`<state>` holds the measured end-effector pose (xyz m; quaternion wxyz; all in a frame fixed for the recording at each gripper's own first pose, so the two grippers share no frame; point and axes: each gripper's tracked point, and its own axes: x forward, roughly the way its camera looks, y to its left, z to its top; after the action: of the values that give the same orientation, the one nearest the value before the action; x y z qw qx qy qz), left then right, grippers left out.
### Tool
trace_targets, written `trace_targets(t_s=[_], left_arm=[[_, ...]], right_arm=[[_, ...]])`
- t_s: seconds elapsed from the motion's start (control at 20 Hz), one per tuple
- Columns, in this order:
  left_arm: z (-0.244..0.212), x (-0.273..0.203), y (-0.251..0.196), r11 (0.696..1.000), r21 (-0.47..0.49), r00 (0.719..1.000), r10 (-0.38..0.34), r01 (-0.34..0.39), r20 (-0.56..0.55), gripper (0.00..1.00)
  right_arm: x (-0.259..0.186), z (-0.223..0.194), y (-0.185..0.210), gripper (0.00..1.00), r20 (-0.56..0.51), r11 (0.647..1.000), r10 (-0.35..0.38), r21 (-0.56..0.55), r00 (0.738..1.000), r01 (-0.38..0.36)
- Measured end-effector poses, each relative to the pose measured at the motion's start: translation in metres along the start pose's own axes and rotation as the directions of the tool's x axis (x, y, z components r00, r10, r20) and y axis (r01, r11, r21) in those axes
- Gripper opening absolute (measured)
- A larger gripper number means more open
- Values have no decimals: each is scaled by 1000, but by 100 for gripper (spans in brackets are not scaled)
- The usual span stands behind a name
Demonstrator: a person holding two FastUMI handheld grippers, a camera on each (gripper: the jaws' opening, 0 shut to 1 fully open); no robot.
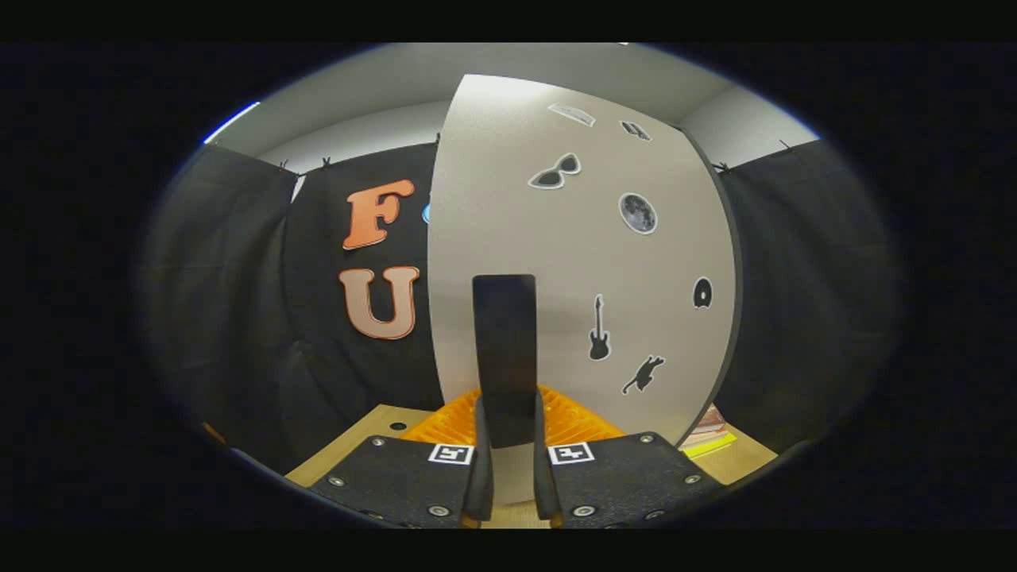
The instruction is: Open the cabinet door with the right hand, grasp the bottle in the cabinet with the left hand and place it on the coaster, then close the cabinet door with the right hand.
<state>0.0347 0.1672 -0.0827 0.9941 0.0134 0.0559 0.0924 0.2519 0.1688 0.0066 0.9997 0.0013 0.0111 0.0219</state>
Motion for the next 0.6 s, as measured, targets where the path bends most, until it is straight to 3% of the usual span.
trace_targets(t_s=[0.6], left_arm=[[10, -13, -30, 998, 16, 998, -57, 57, 20, 96]], right_arm=[[-11, -1, -11, 18, 4, 1000, 11, 12, 1000, -11]])
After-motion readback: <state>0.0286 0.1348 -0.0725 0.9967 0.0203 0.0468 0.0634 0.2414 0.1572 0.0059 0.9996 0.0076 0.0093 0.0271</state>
